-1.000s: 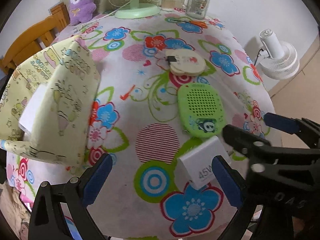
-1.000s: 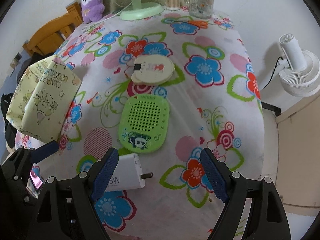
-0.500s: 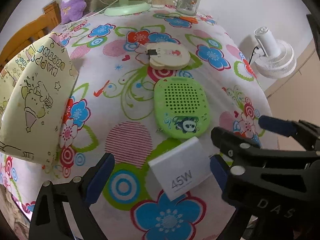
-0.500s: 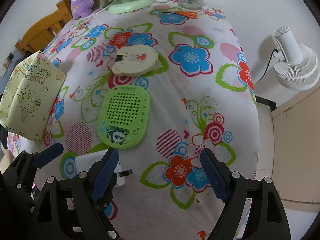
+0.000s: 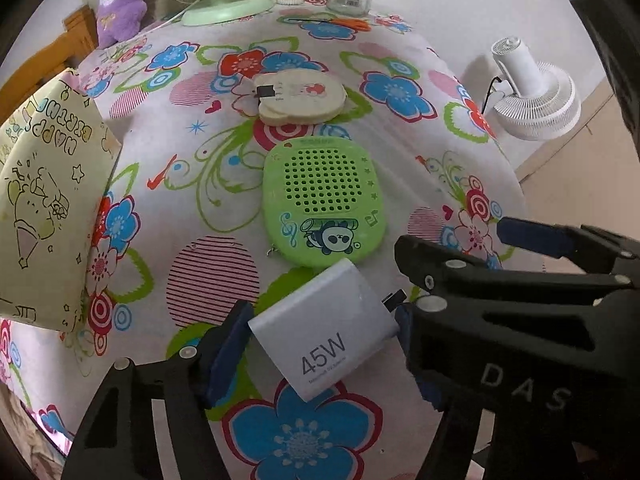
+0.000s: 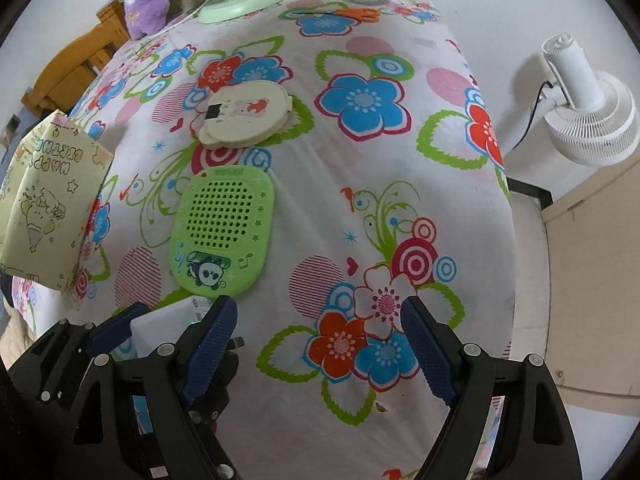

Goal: Organize rigid objects
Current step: 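Grasp the white charger with the left gripper while the right grasps the round coaster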

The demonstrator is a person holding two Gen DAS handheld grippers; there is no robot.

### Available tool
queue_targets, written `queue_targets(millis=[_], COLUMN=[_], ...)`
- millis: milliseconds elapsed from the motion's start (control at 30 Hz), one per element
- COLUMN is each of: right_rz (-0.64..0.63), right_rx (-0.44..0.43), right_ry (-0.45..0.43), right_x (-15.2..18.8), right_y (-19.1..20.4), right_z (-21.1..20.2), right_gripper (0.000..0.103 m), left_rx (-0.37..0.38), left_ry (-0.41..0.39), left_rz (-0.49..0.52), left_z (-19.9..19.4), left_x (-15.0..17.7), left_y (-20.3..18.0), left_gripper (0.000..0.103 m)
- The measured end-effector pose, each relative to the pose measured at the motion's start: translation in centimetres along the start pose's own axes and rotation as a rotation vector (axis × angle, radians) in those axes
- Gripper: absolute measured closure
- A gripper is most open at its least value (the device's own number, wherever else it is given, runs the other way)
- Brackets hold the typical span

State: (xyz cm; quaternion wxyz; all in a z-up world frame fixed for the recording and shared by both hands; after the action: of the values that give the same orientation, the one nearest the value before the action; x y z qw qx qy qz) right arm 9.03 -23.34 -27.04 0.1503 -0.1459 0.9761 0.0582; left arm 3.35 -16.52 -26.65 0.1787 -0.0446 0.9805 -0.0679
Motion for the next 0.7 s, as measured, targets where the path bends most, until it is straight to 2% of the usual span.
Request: queue_targets(millis=[433, 700], right_rz=[0.015, -0.006], right_rx=[-0.025, -0.048], right_ry=[-0.024, -0.051], right_x=[-2.7, -7.0], right_y=[1.1, 3.3], right_z=[-0.4, 0.6], right_gripper=[0.017, 0.017], left_rx=[-0.04, -0.061], left_ry=[-0.031, -0.038], left_rz=[-0.002, -0.005], left_z=[-1.4, -1.1], left_x=[-2.5, -5.3], left_y=[2.1, 4.4], left_gripper=[0.029, 0.029])
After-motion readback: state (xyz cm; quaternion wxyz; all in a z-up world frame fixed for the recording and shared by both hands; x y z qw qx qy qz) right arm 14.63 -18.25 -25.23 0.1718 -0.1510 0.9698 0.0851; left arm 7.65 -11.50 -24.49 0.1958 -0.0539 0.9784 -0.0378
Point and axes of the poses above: each gripper's, at about its wrist camera, not at the fingertips, and z roughly the way its jaws point, y to its left, x to its underside, the point moved 9 cm from there along z, roughly the way its jaws point, and after that the axes turned 2 degrees about x, right-handed, at the moved point
